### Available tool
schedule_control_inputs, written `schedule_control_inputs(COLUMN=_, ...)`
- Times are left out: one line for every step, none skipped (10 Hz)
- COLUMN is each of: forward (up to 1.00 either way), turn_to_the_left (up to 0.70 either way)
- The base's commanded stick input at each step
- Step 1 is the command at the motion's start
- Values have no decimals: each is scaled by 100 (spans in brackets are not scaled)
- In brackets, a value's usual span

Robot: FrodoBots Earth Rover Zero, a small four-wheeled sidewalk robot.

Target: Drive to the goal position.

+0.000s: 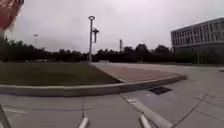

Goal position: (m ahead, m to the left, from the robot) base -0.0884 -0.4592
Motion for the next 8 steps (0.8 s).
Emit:
schedule_control_inputs(forward=0, turn_to_the_left=-100)
schedule_control_inputs(forward=0, turn_to_the_left=-100)
schedule_control_inputs(forward=0, turn_to_the_left=-100)
schedule_control_inputs(forward=0, turn_to_the_left=-100)
schedule_control_inputs(forward=0, turn_to_the_left=-100)
schedule_control_inputs(forward=0, turn_to_the_left=-100)
schedule_control_inputs(forward=0, turn_to_the_left=-100)
schedule_control_inputs(forward=0, turn_to_the_left=-100)
